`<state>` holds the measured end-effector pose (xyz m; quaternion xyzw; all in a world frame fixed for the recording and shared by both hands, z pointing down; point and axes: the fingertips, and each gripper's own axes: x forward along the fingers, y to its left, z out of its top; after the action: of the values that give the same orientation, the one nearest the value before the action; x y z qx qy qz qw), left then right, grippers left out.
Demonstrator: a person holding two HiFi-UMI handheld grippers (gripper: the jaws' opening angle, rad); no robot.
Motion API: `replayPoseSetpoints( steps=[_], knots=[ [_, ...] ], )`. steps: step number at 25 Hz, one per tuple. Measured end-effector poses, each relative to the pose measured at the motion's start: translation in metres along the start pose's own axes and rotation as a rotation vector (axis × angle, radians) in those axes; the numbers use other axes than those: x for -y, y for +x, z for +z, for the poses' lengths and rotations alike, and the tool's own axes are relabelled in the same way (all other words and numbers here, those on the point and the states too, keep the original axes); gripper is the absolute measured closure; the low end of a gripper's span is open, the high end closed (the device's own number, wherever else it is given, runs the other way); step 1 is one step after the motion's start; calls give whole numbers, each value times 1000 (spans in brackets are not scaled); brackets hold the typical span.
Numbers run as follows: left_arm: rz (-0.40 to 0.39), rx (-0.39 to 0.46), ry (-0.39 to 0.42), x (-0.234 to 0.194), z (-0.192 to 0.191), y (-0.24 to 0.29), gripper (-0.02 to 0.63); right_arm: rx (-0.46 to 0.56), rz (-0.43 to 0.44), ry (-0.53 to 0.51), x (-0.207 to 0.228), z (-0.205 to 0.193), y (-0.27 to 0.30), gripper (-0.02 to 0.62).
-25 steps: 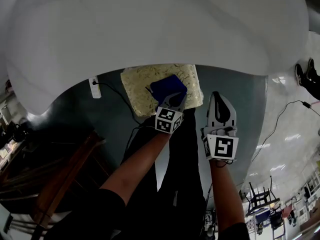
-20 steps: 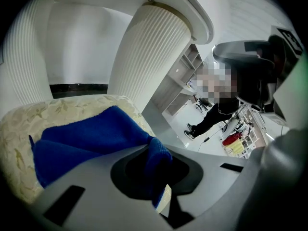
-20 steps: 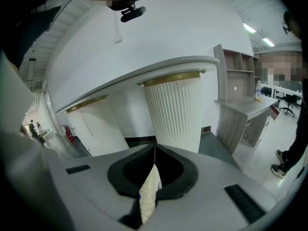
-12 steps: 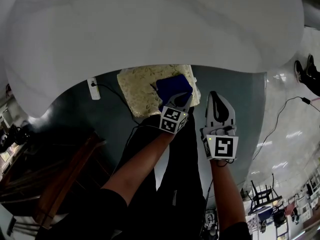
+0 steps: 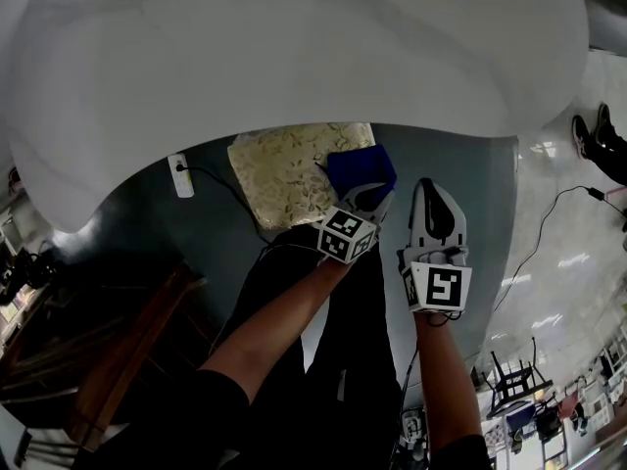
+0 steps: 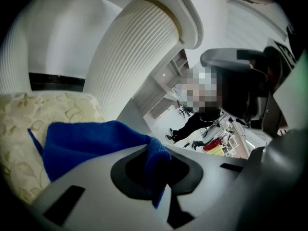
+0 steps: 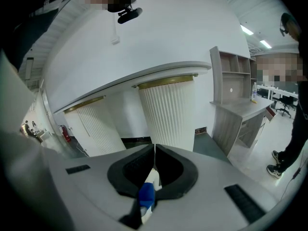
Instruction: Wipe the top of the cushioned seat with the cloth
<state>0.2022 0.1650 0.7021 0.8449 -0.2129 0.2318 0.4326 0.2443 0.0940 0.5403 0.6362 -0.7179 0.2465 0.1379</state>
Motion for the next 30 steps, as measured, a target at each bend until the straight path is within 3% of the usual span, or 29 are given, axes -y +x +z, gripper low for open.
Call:
replayPoseSetpoints(
  steps=[9, 17, 22, 30],
  knots=[
    [-59, 187, 111, 41, 82, -98, 570, 20, -3, -40, -28, 37, -30, 557],
    [-38, 319, 216, 77, 149, -240, 569, 98, 101, -63, -107, 121, -76, 557],
    [73, 419, 271, 97, 192, -364, 569, 139, 175, -110, -185, 188, -102, 557],
    [308, 656, 273, 123, 240, -542, 569, 172, 366, -186, -314, 268, -151, 557]
  ],
)
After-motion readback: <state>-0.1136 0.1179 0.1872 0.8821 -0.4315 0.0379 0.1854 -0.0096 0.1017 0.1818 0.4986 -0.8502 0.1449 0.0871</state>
